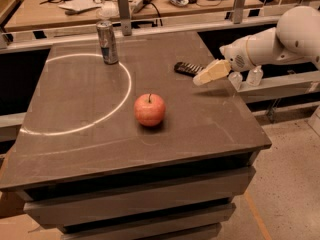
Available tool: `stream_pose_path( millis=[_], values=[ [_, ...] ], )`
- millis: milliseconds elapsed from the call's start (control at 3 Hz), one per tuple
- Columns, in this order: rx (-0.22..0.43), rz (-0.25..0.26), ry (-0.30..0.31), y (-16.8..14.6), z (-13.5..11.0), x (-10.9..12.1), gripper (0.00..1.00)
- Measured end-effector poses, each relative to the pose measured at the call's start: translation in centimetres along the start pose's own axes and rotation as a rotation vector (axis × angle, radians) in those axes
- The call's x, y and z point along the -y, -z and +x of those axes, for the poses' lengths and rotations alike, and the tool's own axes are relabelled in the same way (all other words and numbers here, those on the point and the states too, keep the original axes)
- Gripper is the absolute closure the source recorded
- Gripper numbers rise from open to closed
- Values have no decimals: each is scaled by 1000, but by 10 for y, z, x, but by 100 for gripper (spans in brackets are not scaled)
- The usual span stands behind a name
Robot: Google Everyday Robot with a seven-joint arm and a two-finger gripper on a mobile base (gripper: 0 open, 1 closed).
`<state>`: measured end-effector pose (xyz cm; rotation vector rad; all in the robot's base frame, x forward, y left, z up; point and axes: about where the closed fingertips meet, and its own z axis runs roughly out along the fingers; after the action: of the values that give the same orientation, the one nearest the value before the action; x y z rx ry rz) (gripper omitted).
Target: Move rxbar chocolate near redbull can
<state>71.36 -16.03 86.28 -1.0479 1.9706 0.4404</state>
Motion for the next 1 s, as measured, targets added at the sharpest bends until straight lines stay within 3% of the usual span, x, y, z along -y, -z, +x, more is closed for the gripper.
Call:
stream_pose_path(
  millis=[667,1000],
  values=[
    [13,-49,6,-42,-6,7,6],
    [19,-74,17,-52,-6,3,28]
  ],
)
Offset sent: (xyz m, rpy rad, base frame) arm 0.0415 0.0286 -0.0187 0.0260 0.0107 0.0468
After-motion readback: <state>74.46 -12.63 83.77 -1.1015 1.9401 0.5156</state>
